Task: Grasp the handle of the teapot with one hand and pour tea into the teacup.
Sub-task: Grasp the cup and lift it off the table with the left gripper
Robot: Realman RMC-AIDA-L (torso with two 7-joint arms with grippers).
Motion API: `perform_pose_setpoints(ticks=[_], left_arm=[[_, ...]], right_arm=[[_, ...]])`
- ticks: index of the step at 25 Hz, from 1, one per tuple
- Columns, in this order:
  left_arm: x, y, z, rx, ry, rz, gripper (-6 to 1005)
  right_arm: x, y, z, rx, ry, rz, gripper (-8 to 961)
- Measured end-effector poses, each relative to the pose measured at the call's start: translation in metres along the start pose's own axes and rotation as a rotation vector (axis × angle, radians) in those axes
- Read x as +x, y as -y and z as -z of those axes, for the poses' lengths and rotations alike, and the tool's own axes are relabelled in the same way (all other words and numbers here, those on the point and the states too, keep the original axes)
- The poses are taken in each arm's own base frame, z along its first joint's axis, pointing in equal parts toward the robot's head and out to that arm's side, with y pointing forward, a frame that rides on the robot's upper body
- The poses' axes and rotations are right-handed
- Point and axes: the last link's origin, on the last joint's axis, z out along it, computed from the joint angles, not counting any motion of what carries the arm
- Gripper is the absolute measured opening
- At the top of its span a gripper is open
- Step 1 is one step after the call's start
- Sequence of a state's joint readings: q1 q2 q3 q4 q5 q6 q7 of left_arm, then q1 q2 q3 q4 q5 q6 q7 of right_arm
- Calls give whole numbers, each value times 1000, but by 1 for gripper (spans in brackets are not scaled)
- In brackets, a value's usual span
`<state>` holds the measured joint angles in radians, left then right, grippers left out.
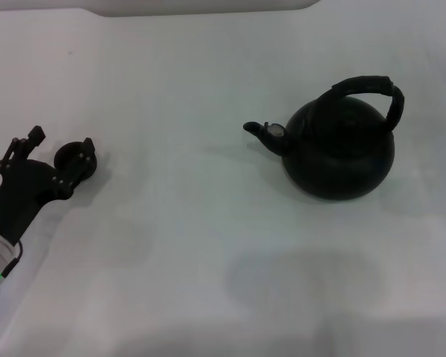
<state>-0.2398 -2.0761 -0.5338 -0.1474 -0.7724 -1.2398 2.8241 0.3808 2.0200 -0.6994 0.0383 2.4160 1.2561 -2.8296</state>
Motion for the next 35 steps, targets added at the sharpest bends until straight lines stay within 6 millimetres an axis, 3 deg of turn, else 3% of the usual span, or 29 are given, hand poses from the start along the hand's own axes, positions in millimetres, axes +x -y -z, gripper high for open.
perform_pose_setpoints(ticks=[35], left_arm=[[-10, 0, -17, -23, 114, -39, 888]], right_arm=[[-1, -1, -2, -4, 3, -3, 650]])
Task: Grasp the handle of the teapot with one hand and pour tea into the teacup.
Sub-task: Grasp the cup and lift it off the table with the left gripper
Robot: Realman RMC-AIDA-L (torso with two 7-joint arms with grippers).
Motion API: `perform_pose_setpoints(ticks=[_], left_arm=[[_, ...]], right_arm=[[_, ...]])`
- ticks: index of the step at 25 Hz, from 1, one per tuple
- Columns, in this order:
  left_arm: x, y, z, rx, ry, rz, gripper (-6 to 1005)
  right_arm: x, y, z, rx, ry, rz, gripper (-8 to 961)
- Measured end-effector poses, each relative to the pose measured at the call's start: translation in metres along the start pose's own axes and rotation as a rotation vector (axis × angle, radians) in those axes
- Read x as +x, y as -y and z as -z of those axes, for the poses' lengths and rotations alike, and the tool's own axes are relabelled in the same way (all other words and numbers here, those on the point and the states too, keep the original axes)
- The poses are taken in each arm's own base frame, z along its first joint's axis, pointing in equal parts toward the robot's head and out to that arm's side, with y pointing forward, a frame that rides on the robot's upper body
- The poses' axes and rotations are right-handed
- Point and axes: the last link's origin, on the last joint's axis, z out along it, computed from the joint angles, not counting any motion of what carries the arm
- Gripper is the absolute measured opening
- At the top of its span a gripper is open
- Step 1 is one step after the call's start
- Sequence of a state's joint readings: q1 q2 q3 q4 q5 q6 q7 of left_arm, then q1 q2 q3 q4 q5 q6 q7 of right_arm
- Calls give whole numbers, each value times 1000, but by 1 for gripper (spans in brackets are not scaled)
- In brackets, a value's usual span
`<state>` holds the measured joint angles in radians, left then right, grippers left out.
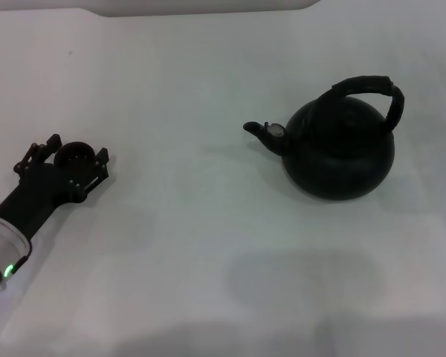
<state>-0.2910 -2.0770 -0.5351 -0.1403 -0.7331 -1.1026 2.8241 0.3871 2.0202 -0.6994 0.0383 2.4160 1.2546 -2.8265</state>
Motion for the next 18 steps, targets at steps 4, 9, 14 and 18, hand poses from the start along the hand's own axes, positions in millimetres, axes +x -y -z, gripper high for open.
perform_pose_setpoints(ticks=[4, 9, 14, 18], left_arm=[[0, 1, -1, -1, 5, -6, 888], [0, 1, -2, 0, 9, -8, 887], [-1, -1, -2, -16, 15, -16, 887], [-1, -2, -2, -19, 15, -17, 887]], right_arm=[[0, 0, -1, -2, 1, 0, 650], [-1, -1, -1, -2, 2, -1, 650], [-1, -1, -1, -2, 2, -1, 650], [-1, -1, -1, -2, 2, -1, 650]])
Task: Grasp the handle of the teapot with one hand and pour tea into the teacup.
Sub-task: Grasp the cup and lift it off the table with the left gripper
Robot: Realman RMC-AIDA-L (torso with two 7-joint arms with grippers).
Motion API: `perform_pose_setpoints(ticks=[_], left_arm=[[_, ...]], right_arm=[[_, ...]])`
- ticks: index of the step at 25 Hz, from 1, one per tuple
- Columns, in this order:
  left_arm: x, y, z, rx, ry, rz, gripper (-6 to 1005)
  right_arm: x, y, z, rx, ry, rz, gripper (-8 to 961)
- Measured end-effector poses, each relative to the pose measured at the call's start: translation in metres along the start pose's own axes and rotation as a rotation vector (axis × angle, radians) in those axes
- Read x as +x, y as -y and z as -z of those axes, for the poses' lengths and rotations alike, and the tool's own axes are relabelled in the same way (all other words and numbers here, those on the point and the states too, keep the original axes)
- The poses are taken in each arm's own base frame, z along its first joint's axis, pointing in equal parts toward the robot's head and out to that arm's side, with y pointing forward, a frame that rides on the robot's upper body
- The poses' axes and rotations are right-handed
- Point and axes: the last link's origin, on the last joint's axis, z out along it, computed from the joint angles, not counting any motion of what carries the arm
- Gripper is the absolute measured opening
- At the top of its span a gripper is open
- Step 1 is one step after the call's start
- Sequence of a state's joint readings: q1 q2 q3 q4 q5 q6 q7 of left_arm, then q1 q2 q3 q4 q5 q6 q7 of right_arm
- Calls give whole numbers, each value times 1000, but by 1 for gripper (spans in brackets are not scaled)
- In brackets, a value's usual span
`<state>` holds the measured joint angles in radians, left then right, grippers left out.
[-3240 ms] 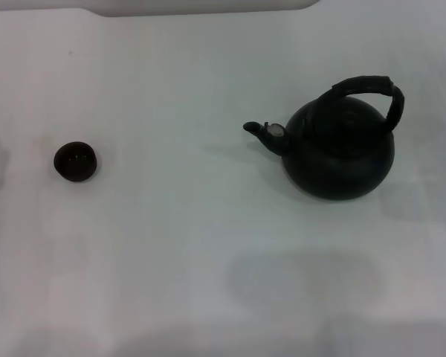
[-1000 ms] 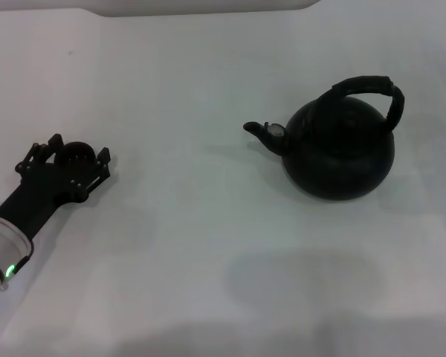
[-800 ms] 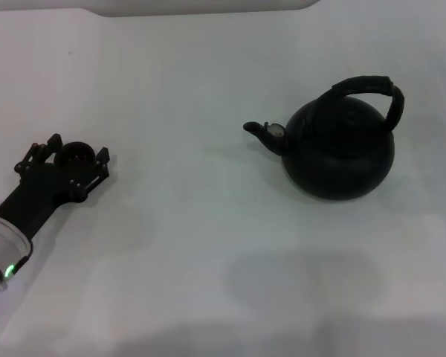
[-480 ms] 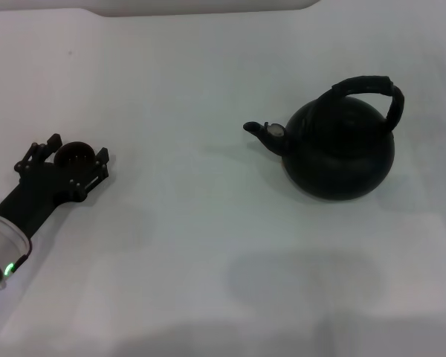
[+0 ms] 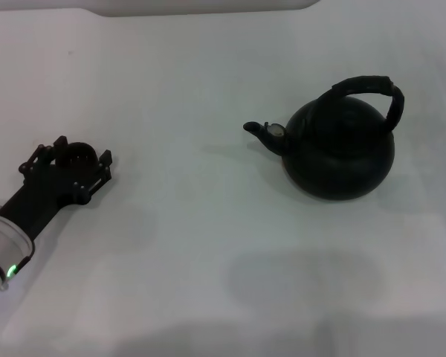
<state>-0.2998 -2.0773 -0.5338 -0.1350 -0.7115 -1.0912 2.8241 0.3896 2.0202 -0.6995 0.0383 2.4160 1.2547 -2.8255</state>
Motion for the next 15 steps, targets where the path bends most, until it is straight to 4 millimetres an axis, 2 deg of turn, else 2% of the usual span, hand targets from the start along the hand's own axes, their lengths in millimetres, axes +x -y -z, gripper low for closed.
perform_pose_setpoints(ticks=[5, 8, 15], left_arm=[[0, 0, 0, 1, -1, 1, 874], [0, 0, -1, 2, 0, 2, 696], [-1, -1, -2, 3, 8, 7, 696]], right_arm=[[0, 0, 0, 1, -1, 2, 650], [0, 1, 1, 1, -1, 2, 650], [0, 1, 1, 2, -1, 7, 650]])
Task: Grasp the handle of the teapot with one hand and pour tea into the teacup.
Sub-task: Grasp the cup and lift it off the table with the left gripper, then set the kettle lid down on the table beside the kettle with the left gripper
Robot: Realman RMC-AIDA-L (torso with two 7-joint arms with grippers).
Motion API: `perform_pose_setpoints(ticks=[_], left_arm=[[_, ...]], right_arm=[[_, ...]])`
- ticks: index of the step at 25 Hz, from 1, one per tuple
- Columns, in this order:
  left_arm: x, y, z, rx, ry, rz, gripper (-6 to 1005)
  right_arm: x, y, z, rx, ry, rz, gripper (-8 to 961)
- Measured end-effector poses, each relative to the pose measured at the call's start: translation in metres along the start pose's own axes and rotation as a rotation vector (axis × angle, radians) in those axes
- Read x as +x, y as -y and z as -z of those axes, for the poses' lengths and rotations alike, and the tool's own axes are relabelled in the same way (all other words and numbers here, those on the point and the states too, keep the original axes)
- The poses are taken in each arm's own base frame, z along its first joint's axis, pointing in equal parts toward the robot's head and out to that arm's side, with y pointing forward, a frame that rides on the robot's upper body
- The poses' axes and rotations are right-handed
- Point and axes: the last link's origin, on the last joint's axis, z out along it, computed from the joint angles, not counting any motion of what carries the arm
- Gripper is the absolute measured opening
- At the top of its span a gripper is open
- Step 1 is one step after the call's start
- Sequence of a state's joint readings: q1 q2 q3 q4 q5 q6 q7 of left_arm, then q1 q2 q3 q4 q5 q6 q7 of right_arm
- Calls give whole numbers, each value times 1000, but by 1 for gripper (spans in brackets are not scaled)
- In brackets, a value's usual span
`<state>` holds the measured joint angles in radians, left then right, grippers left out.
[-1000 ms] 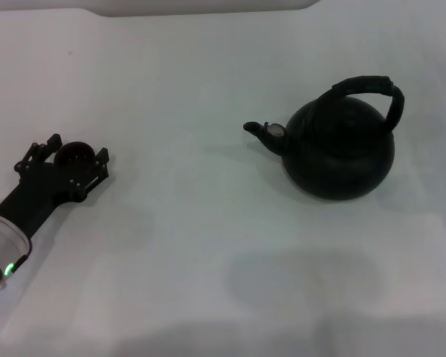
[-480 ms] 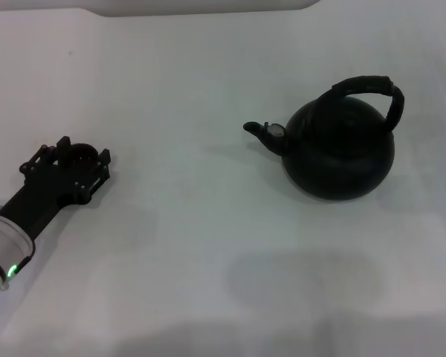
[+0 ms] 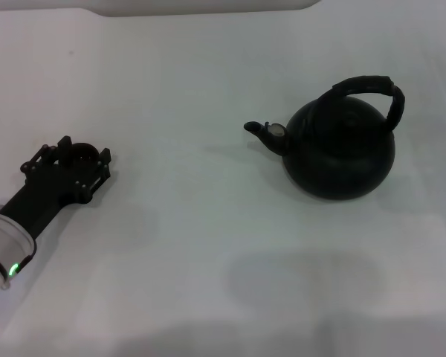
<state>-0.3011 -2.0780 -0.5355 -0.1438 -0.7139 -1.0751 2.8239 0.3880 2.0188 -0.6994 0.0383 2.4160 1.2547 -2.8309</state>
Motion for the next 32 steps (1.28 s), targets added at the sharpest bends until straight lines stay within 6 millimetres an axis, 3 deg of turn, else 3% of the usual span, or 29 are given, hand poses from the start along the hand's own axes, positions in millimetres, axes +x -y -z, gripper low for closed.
perform_pose_setpoints(ticks=[16, 26, 32], left_arm=[[8, -8, -2, -47, -46, -11, 695], [24, -49, -23, -251, -85, -63, 696], [20, -72, -21, -383, -70, -118, 696]], right_arm=[[0, 1, 1, 1, 0, 2, 650], [-1, 0, -1, -1, 4, 2, 649], [-2, 0, -2, -2, 7, 1, 649]])
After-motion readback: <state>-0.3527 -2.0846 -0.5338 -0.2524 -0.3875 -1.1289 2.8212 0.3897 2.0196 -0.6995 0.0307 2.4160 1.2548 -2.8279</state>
